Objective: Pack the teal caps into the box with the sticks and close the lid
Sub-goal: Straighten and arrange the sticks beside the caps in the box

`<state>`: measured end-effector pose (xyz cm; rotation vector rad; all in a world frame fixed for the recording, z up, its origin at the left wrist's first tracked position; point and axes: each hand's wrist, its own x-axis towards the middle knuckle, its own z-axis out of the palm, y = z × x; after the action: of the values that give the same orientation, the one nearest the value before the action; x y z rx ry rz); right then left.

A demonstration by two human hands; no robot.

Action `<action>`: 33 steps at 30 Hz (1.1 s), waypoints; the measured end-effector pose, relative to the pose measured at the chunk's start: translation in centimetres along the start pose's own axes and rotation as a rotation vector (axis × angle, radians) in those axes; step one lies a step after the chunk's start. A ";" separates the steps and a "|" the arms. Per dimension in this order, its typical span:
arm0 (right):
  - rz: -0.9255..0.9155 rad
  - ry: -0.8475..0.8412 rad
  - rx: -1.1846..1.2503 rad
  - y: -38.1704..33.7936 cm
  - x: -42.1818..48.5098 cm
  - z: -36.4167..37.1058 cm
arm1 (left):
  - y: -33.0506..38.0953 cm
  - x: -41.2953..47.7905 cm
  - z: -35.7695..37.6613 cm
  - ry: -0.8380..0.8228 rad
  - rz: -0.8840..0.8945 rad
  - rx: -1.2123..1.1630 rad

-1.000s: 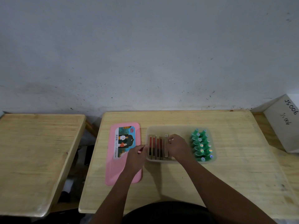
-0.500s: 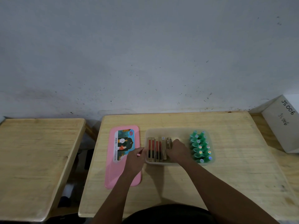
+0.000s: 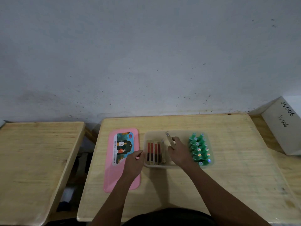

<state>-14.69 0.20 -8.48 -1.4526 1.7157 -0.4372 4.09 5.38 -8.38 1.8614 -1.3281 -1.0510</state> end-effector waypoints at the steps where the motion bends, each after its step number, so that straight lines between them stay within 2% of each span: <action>1: -0.014 0.002 -0.020 0.0 -0.1 0.0 | 0.1 0.0 0.0 0.000 0.000 -0.003; 7: -0.067 -0.044 -0.050 -0.4 -0.3 0.2 | 0.4 -0.3 0.1 0.024 -0.005 -0.023; 13: -0.058 -0.099 -0.206 0.1 0.2 0.4 | 0.8 -0.5 0.0 0.029 0.016 -0.015; 20: -0.032 -0.130 -0.205 -0.2 0.2 0.7 | 1.0 -0.7 -0.2 0.026 0.016 -0.036; 23: -0.033 -0.112 -0.126 0.1 0.4 0.8 | 1.1 -0.7 -0.2 0.018 0.014 -0.037; 27: 0.009 -0.098 0.098 -0.3 0.1 0.0 | 1.3 -0.8 -0.2 0.028 0.025 -0.048; 33: 0.291 -0.136 0.468 -0.5 0.4 -0.3 | 1.1 -0.9 -0.3 0.020 0.026 -0.038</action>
<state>-14.64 -0.37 -8.10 -0.8640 1.5531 -0.5246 3.66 5.90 -7.08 1.8176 -1.3082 -1.0343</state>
